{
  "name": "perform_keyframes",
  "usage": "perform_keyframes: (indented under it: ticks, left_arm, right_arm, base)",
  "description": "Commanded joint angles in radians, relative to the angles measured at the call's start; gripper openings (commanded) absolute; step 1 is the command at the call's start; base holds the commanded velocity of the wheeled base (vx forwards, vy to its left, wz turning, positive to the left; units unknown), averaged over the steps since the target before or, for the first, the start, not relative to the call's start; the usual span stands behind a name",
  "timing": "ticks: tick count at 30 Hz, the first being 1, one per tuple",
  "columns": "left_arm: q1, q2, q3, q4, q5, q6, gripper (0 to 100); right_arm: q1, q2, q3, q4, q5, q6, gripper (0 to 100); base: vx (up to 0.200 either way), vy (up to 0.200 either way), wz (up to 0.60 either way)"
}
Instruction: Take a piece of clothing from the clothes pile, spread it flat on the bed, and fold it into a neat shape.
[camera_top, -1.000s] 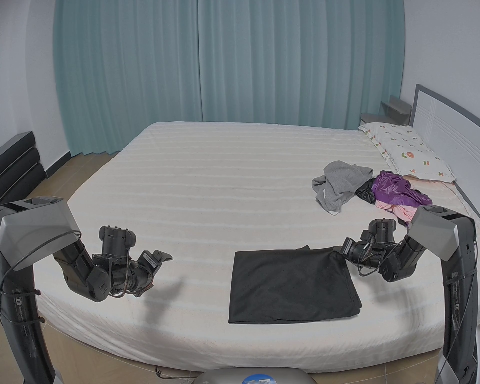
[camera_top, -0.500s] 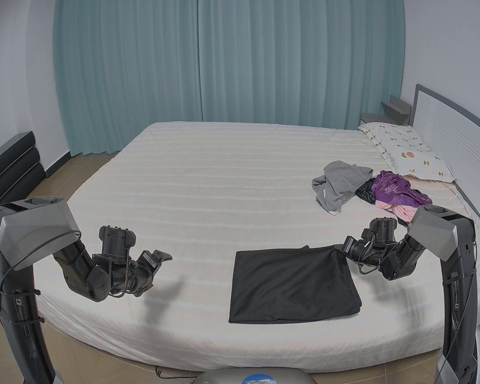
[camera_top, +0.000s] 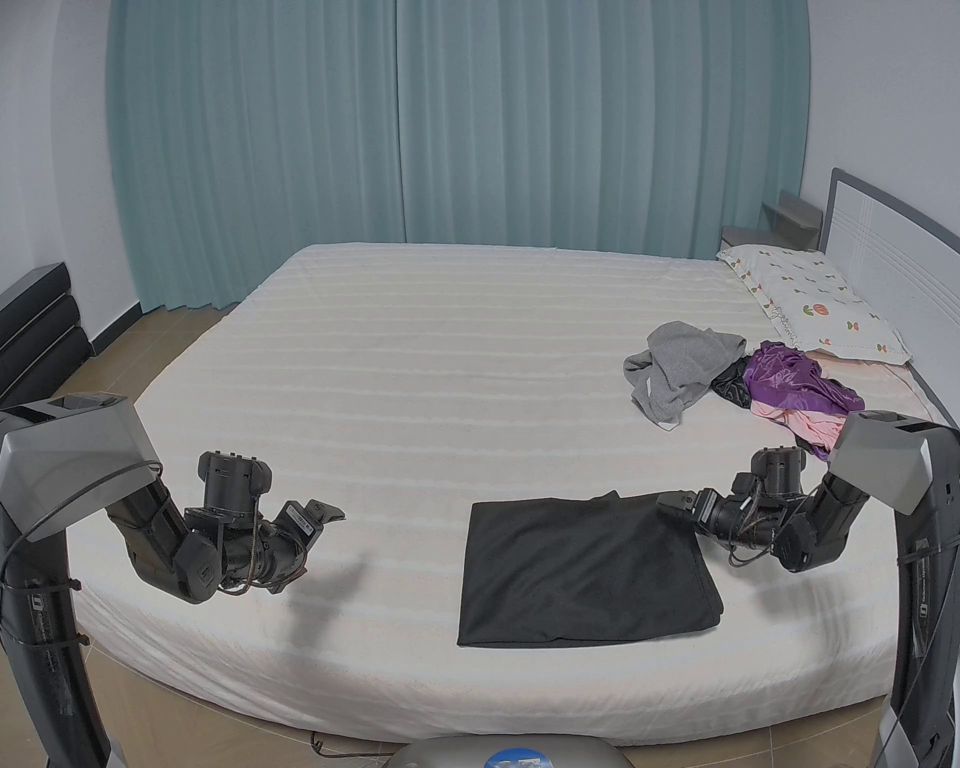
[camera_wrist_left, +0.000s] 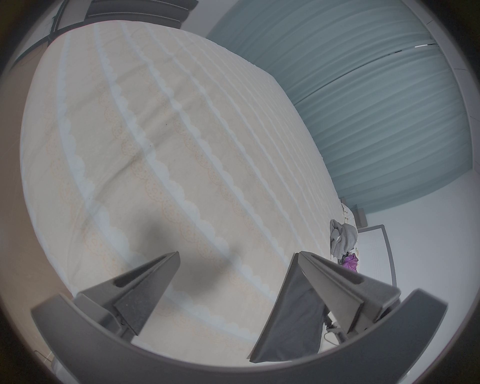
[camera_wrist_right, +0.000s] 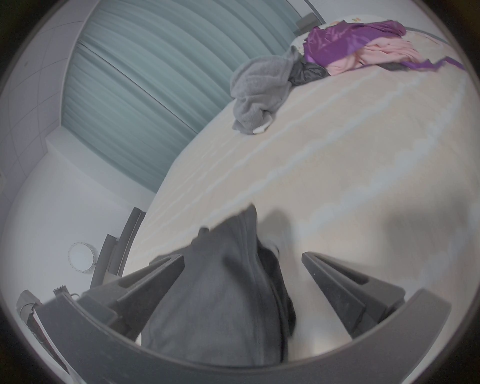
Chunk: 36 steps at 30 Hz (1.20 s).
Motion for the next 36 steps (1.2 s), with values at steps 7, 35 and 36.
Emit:
perform_keyframes:
  ticks: [7, 35, 36]
  left_arm:
    - [0.000, 0.000, 0.002, 0.000, 0.000, 0.000, 100]
    - [0.000, 0.000, 0.000, 0.000, 0.000, -0.001, 100]
    - [0.000, 0.000, 0.000, 0.000, 0.000, 0.000, 100]
  right_arm:
    - [-0.004, -0.245, 0.529, -0.133, 0.044, -0.087, 100]
    - [-0.038, -0.289, 0.716, -0.211, 0.041, -0.222, 0]
    - [-0.036, -0.285, 0.716, -0.211, 0.041, -0.229, 0]
  base:
    - [0.000, 0.000, 0.00]
    - [0.000, 0.000, 0.00]
    - [0.000, 0.000, 0.00]
